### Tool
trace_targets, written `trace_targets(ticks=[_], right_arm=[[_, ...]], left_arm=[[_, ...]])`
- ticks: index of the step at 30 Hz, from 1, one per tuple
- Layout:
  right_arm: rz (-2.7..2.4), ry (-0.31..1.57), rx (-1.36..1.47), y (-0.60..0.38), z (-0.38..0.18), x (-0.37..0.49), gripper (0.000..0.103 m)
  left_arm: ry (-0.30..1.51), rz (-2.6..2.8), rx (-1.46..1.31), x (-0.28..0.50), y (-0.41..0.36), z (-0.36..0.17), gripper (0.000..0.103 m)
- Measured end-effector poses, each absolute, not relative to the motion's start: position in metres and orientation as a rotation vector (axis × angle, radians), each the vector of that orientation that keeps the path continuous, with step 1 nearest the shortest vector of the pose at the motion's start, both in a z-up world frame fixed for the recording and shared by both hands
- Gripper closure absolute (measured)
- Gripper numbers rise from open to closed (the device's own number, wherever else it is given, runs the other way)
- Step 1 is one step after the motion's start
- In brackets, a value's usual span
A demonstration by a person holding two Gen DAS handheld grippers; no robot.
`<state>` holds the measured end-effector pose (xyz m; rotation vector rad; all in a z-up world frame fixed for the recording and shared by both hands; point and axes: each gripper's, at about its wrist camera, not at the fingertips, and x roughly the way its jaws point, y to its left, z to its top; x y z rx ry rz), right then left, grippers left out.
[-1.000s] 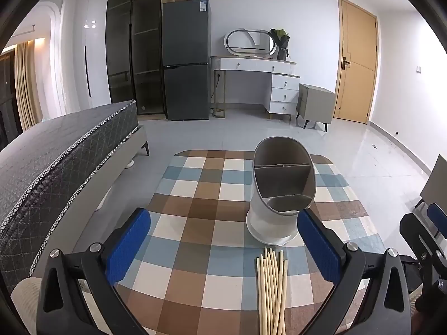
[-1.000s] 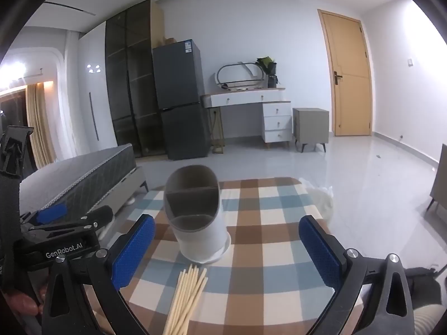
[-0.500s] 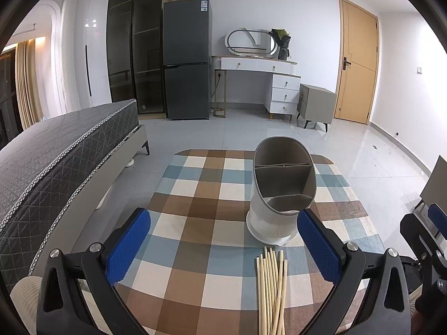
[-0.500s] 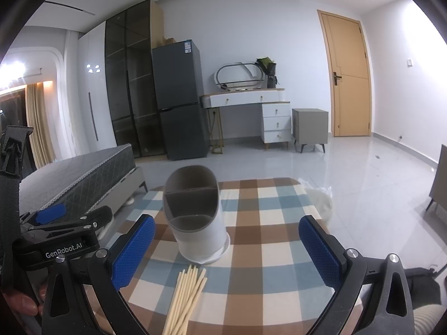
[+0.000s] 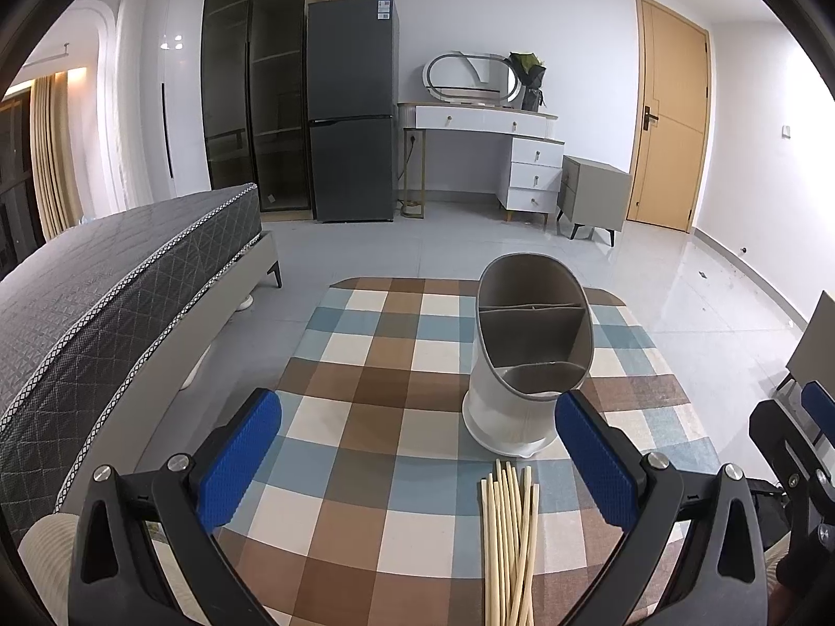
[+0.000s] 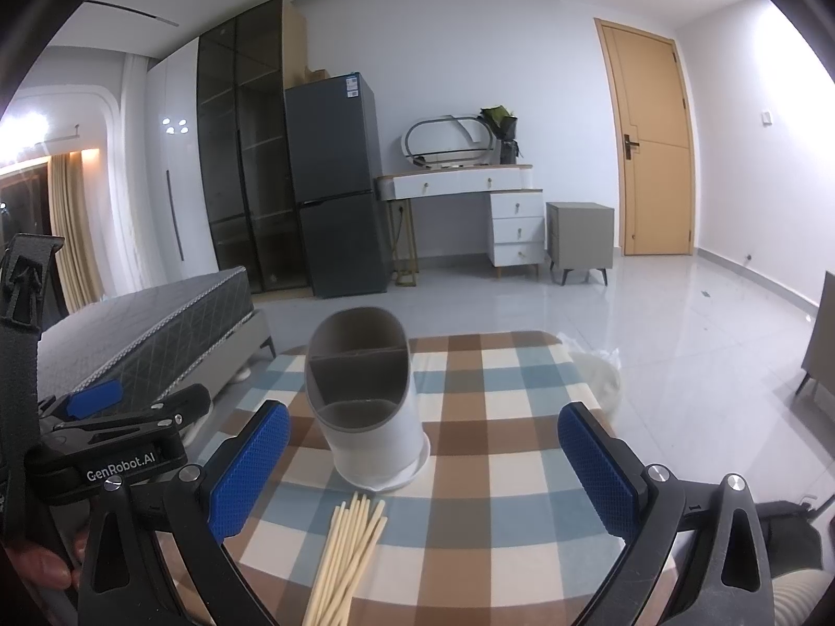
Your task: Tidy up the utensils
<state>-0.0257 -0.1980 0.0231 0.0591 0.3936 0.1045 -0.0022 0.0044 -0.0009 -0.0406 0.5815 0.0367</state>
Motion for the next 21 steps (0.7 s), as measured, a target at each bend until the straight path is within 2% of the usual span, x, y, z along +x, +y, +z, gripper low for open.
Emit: trace_targets(ticks=[21], right_arm=[[0.126,0.390,0.045,-0.1939,0.0217,-0.0262,0.000]], left_arm=[[0.586,0.037,-0.040,-0.0014,0.0000,-0.0047,0.001]])
